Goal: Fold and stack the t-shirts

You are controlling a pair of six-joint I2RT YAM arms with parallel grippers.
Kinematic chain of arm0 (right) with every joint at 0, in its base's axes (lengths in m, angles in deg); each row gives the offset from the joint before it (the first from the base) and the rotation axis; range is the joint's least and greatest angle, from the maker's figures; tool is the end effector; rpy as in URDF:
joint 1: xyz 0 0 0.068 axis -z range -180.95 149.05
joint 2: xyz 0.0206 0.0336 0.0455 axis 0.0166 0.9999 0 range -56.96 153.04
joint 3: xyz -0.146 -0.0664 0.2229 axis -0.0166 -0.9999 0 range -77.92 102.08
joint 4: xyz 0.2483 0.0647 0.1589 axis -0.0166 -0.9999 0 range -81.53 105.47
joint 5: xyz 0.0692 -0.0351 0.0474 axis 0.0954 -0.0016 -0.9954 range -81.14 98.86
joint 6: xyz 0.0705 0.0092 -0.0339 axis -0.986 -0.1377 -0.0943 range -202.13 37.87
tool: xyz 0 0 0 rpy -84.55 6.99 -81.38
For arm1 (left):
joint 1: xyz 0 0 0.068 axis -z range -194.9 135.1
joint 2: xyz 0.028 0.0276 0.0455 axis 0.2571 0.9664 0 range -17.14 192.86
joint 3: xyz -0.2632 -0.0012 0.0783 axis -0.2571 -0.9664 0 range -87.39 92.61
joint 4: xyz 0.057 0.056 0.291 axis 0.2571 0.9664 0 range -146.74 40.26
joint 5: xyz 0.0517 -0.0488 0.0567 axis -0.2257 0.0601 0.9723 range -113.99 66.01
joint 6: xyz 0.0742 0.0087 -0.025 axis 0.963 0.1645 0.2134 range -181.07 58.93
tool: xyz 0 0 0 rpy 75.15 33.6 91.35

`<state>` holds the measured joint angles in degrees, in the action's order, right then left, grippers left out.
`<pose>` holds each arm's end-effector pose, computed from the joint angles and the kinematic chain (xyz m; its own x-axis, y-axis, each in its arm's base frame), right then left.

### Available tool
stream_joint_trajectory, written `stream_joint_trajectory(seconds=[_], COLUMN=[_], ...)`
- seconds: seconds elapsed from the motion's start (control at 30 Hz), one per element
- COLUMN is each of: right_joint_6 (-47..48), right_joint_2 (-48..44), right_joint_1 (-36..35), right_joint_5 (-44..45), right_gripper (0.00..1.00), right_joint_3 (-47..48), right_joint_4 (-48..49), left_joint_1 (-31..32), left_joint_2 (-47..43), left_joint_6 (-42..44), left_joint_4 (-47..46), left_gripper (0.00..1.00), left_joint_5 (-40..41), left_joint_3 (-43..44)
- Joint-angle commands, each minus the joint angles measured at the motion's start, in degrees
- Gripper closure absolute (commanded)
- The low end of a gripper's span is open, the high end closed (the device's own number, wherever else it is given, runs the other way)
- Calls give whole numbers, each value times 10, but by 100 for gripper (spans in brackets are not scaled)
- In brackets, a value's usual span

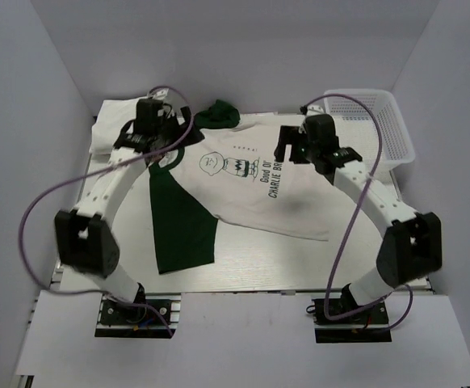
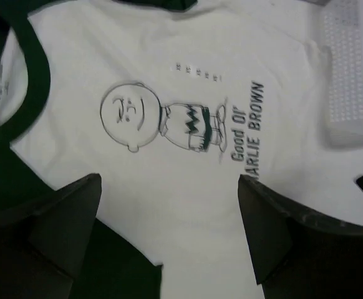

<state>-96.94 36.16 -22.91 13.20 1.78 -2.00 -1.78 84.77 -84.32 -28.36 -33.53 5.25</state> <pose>0.4190 0.1634 0.2980 -0.5404 0.0569 -0.8395 -0.1806 0.9666 0.1817 0.4646 -0.1198 0.3006 -0.6854 -0.2399 -0.6875 0.0882 0.9098 -0.4054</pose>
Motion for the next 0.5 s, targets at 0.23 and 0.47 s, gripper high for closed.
stream_joint_trajectory(seconds=[0.23,0.47], right_joint_6=[-122,-177], right_joint_2=[-181,-254], right_joint_1=[-10,-8], right_joint_5=[-4,-6], right_gripper=[10,10], right_joint_3=[-270,-358], right_joint_4=[38,78], left_joint_1=[2,2], left_joint_2=[-421,-607], left_joint_6=[-203,-296], left_joint_4=[149,254], left_gripper=[0,0], left_joint_5=[28,1], left_joint_3=[-464,-614])
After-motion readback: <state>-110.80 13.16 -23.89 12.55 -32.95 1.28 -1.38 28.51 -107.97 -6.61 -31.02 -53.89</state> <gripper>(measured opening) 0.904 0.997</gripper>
